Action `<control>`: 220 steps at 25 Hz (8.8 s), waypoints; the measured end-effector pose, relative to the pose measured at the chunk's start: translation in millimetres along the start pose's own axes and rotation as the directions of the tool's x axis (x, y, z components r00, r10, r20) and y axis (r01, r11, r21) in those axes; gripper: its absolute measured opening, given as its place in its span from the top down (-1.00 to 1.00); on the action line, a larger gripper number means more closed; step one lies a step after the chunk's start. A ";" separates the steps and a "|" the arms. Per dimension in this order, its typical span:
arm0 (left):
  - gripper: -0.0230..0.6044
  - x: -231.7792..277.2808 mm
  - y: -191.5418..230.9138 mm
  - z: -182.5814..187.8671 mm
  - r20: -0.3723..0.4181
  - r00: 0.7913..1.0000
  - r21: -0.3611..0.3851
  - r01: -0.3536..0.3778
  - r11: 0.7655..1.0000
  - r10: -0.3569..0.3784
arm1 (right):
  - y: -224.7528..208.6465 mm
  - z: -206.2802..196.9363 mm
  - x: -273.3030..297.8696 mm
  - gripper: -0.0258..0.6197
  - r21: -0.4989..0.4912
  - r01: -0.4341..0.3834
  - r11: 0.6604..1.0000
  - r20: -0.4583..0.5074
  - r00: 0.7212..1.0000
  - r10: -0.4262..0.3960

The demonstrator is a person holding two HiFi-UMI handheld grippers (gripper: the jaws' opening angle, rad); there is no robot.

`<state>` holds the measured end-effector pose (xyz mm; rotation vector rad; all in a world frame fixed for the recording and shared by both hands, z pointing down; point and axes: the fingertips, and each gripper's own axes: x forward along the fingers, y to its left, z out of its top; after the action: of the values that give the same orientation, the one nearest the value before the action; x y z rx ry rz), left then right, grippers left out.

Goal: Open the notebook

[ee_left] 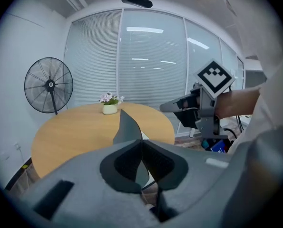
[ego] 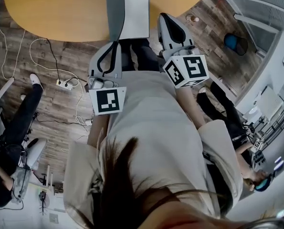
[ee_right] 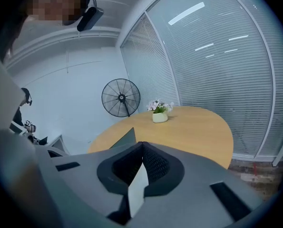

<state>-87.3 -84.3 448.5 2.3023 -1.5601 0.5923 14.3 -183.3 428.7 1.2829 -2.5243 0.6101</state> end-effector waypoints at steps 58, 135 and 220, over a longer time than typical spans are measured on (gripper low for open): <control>0.83 -9.8 145.3 -176.9 -0.348 0.899 -0.307 -0.377 0.874 0.266 | -25.3 -6.1 -22.1 0.92 0.067 0.119 0.991 0.063 0.990 -0.124; 0.87 3.5 176.3 25.1 0.095 0.934 -0.219 -0.319 0.922 0.345 | -22.2 99.0 -13.0 0.92 -0.030 0.069 0.997 0.222 0.973 -0.060; 0.87 -34.1 48.7 240.3 0.478 0.874 0.017 -0.108 0.994 0.087 | 19.1 192.8 -67.3 0.92 -0.085 -0.035 0.996 0.362 0.930 0.064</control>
<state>-103.2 -185.5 223.2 2.5453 -1.8982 0.0686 32.8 -215.9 227.1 1.4204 -2.8510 0.2984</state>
